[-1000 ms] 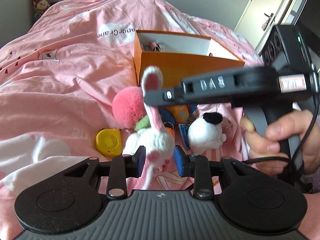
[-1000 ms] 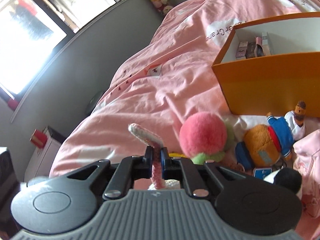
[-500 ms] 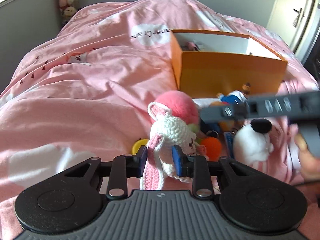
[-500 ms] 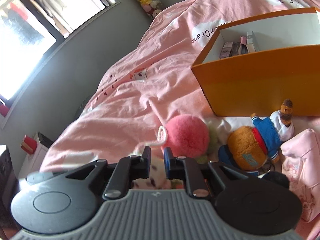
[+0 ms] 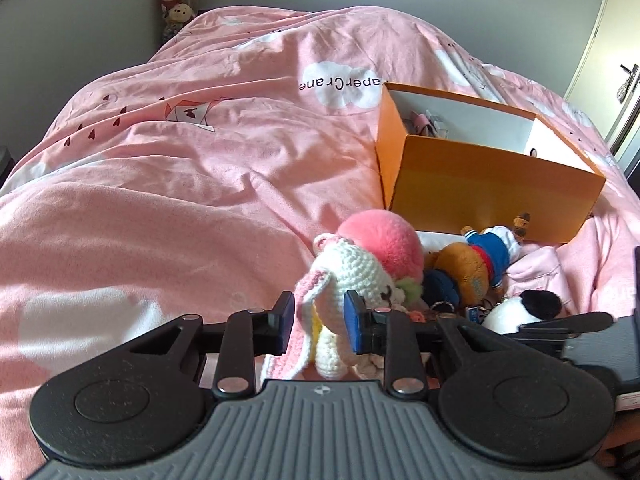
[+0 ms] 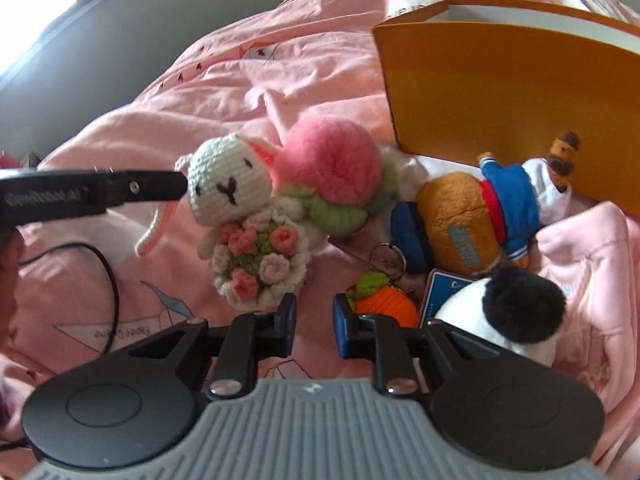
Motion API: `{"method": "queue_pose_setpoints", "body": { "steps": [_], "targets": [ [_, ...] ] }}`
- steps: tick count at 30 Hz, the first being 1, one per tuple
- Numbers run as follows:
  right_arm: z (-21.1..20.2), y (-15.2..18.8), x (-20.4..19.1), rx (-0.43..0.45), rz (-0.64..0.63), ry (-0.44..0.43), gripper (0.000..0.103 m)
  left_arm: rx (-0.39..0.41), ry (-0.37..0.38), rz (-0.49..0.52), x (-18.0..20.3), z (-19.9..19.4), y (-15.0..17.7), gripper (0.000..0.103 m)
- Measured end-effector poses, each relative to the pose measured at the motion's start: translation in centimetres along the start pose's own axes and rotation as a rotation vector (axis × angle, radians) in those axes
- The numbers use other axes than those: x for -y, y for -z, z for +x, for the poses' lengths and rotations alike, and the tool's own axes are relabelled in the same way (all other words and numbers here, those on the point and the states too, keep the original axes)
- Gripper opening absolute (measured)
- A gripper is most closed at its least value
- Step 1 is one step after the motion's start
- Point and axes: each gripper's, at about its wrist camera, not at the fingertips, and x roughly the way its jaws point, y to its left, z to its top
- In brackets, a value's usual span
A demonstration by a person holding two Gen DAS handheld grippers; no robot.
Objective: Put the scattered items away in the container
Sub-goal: 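Lift the held bunny with the left tool while the right tool reaches into the toy pile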
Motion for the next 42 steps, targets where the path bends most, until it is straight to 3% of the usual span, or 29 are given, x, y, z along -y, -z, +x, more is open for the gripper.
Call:
{"method": "queue_pose_setpoints", "body": {
  "steps": [6,9,14,17,23,27,30,32,35,42],
  "targets": [
    [0.4,-0.3,-1.6,0.044,-0.098,-0.048,0.022,-0.04,0.056,0.077,1.1,-1.5,0.6,0.033],
    [0.2,-0.8,-2.3,0.086,-0.134,-0.092,0.021,-0.077,0.028,0.121,1.4,-1.4,1.6,0.033],
    [0.4,-1.3,-3.2,0.105,-0.152,-0.18,0.018,-0.129,0.07,0.03,0.0,-0.6,3.0,0.033],
    [0.5,-1.3,-3.0,0.094,-0.135,-0.177,0.018,-0.126,0.117,-0.059,-1.0,-0.4,3.2,0.034],
    [0.3,-1.0,-2.2,0.077,-0.118,-0.137,0.018,-0.106,0.142,-0.125,-0.7,0.5,3.4,0.045],
    [0.2,-0.6,-1.4,0.056,-0.106,-0.073,0.018,-0.118,0.127,-0.111,0.3,1.4,3.7,0.049],
    [0.1,-0.5,-0.2,0.07,-0.059,-0.106,0.015,-0.135,0.133,-0.092,0.9,1.8,3.9,0.05],
    [-0.3,-0.5,0.1,0.098,-0.059,-0.127,0.007,-0.14,0.141,-0.083,1.1,2.0,4.0,0.05],
    [-0.8,-0.6,0.1,0.133,-0.078,-0.142,0.006,-0.133,0.129,-0.079,1.2,2.1,4.1,0.051],
    [-0.6,-0.6,0.8,0.095,-0.057,-0.033,0.007,-0.075,0.072,-0.021,3.2,2.4,4.1,0.052]
  ]
}}
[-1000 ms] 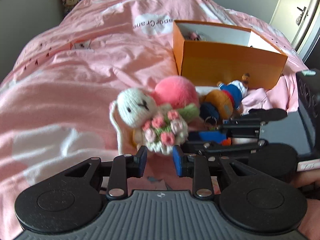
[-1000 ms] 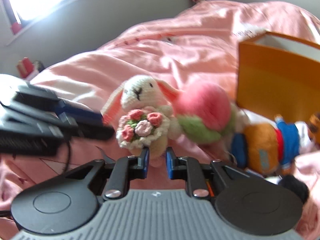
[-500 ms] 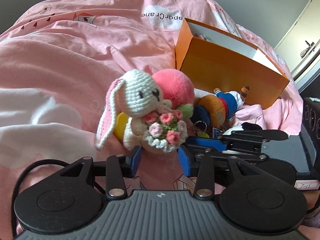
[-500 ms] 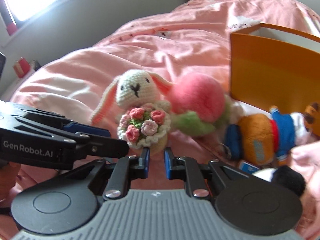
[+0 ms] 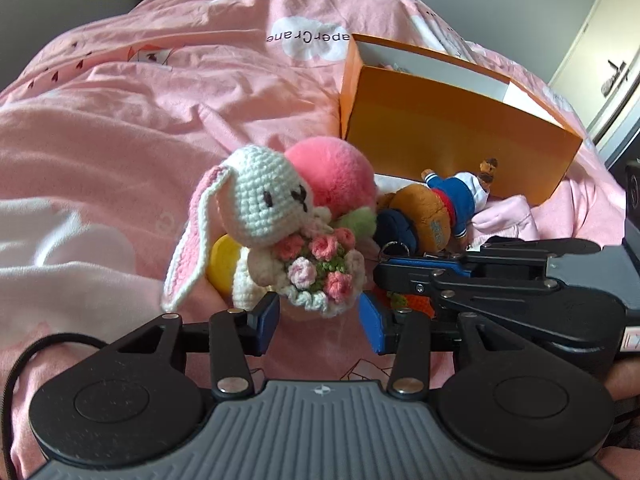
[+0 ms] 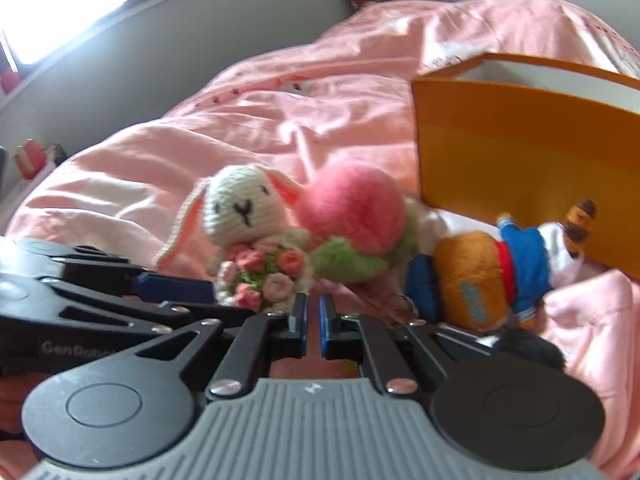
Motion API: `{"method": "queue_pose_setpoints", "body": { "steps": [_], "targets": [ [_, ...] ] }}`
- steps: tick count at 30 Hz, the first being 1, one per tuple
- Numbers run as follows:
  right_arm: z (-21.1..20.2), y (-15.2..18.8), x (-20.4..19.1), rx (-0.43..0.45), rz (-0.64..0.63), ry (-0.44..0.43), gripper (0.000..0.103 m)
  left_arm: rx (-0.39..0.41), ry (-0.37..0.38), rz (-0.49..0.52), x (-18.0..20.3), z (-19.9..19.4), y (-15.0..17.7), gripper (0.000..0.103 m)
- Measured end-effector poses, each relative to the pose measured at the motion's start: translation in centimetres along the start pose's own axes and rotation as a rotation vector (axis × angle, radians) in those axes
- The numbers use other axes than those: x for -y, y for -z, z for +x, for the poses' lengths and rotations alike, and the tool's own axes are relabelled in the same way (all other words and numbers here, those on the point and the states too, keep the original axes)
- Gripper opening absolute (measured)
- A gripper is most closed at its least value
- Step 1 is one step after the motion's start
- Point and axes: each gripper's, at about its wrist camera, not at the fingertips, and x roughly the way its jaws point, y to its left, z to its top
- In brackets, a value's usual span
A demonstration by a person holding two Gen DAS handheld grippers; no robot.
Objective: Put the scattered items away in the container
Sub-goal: 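Lift the held bunny with the left tool while the right tool reaches into the toy pile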
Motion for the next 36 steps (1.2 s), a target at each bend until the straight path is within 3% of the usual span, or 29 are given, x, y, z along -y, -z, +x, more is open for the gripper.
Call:
{"method": "queue_pose_setpoints", "body": {
  "steps": [5,8,13,19,24,31,36],
  "targets": [
    [0.2,0.3,1.6,-0.013,0.067,0.022,0.007,-0.027,-0.053,0.062,1.6,1.3,0.4,0.054],
    [-0.3,0.2,1.9,0.001,0.071,0.025,0.007,0.008,-0.144,0.115,2.8,2.1,0.6,0.054],
    [-0.9,0.3,2.3,0.01,0.072,0.038,0.008,0.049,-0.234,0.168,4.2,2.9,0.6,0.054],
    [-0.6,0.6,2.4,-0.008,0.056,0.049,0.008,0.155,-0.3,0.051,2.7,1.3,-0.3,0.057],
    [-0.6,0.7,2.3,-0.01,0.041,0.055,0.008,0.191,-0.323,-0.025,1.7,0.8,-0.8,0.059],
    [-0.5,0.7,2.6,-0.005,0.045,0.044,0.009,0.171,-0.314,-0.086,1.5,1.9,-1.7,0.068],
    [-0.4,0.7,2.6,-0.005,0.045,0.039,0.009,0.147,-0.322,-0.087,2.0,3.0,-2.6,0.068]
  ]
}}
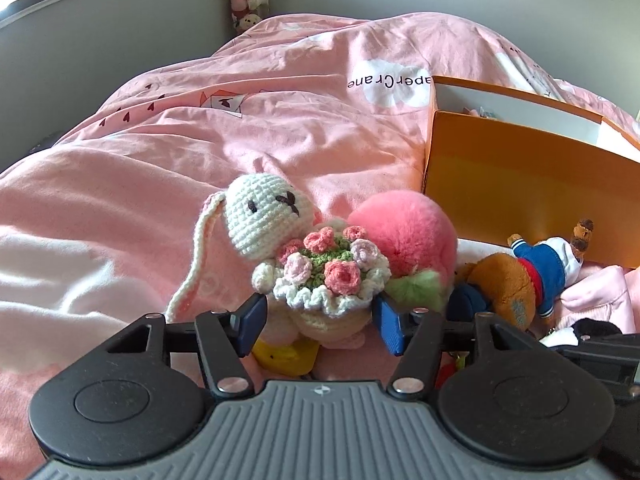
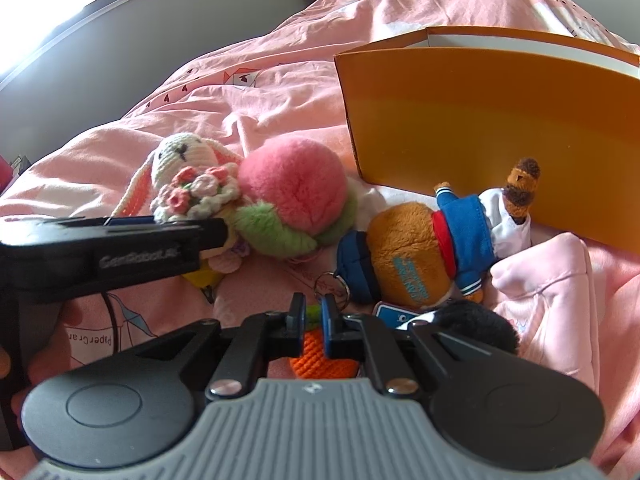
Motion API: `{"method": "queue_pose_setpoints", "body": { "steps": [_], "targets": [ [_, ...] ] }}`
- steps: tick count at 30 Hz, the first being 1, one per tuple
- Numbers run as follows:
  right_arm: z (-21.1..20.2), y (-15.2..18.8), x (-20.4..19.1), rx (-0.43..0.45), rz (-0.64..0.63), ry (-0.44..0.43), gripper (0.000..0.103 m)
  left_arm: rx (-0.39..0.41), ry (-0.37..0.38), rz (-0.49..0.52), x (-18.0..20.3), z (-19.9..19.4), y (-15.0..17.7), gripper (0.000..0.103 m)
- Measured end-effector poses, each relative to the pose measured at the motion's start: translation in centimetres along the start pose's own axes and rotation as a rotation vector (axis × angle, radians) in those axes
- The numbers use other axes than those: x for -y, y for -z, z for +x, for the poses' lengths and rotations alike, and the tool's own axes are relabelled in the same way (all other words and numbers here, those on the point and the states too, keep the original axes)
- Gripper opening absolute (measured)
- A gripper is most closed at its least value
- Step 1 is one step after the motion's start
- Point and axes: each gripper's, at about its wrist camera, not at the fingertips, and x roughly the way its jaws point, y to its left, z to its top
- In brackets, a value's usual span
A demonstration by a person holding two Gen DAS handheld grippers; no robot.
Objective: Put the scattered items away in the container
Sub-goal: 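Lift the held bunny with the left tool while the right tool reaches into the toy pile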
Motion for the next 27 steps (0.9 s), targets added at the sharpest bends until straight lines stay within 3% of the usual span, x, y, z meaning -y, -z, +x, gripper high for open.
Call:
{"method": "queue_pose_setpoints", "body": {
  "steps": [7,13,21,27],
  "targets": [
    [0.1,0.0,0.1,0.003,0.003,-0.007,0.009,-0.01,-0.024,-0.039,0.0,1.1,-1.3,0.074],
    [-0.1,0.0,0.5,0.006,0.014,-0.013,0.009,-0.033,-0.041,-0.134,-2.4,0.4,-1.6,0.082],
    [0.1,-0.1,0.3,0.003,-0.001,-0.008,0.01,-0.081,-0.02,-0.195,-2.1,1.6,-2.4,0.082],
    [-0.1,0.1,0.4,0.008,0.001,-0.007,0.01,-0.113,-0.06,-0.21,-1.3,3.3,-3.1,0.082]
  ]
}}
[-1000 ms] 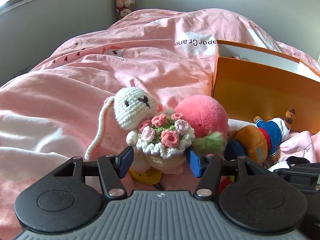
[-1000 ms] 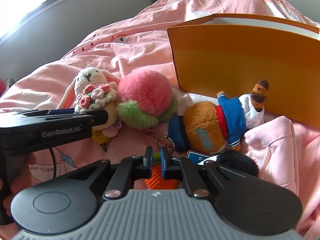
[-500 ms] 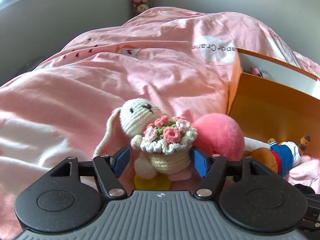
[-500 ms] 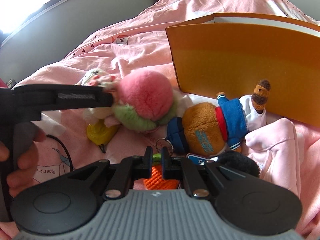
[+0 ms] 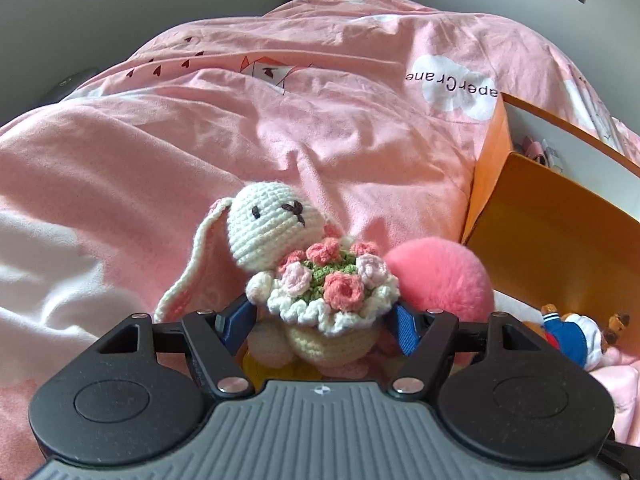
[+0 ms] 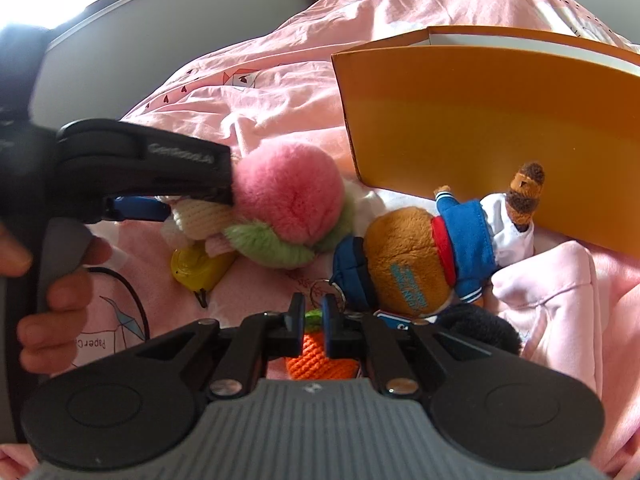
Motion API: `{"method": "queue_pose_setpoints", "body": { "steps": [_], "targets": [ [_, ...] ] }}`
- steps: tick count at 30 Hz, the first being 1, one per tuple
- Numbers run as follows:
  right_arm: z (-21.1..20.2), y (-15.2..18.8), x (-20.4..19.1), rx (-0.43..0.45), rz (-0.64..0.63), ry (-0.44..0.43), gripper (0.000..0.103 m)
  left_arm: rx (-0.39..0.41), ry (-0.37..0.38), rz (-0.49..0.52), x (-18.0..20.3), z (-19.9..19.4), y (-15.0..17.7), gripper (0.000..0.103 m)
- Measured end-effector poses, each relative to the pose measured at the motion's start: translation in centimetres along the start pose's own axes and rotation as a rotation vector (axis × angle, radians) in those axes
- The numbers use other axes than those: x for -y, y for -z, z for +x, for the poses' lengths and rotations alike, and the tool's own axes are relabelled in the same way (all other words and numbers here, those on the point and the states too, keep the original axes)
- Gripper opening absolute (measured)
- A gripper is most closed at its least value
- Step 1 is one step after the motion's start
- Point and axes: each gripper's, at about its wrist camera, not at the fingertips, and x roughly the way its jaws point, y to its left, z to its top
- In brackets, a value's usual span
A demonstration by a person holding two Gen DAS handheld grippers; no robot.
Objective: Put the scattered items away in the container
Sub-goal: 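Lift the held bunny with the left tool while the right tool reaches into the toy pile, then grasp the white-and-black dog plush in the striped cup with the right tool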
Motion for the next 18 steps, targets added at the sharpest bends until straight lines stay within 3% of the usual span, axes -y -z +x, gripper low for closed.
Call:
{"method": "queue_pose_setpoints", "body": {
  "steps": [7,8,10,18],
  "targets": [
    [-0.5,-0.3,0.0,0.015,0.007,0.005,0.011,0.019,0.033,0.02,-0.7,-0.5,0.6,0.065],
    [-0.8,-0.3,-0.1,0.023,0.006,0.007,0.017,0.022,0.043,0.035,-0.7,-0.7,0.7,0.053],
    [-1.5,-0.3,-0.1,0.038,0.007,0.017,0.022,0.026,0.054,0.06,-0.8,-1.3,0.9,0.053],
    [-4.5,-0.2,-0.1,0.103,-0.004,0.129,0.022,0.038,0.118,0.076,-2.4,-3.4,1.3,0.052]
  ]
}}
